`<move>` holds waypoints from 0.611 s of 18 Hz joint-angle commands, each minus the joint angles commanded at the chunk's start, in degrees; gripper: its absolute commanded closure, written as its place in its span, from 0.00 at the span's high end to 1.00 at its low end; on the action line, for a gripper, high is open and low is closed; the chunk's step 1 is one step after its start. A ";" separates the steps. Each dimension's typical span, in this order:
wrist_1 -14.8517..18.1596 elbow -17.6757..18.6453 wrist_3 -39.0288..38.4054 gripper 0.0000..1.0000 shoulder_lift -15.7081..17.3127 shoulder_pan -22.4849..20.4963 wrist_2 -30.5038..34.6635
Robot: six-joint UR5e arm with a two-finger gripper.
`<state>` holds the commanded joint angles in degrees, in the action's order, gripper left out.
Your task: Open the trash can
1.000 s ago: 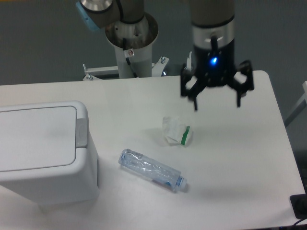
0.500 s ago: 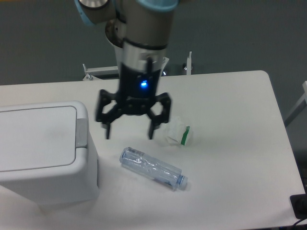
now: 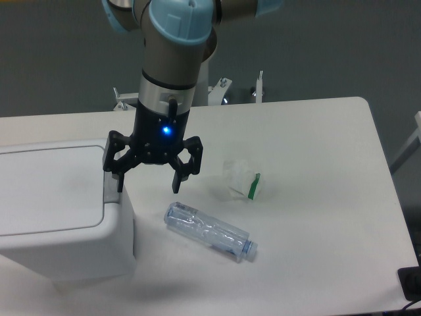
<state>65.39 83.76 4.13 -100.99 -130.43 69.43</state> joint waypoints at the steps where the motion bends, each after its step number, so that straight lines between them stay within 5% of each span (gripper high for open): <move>1: -0.09 0.26 0.00 1.00 0.00 0.09 0.00; 11: -0.44 1.50 0.09 1.00 0.09 0.88 0.09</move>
<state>64.95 85.25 4.22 -100.90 -129.55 69.52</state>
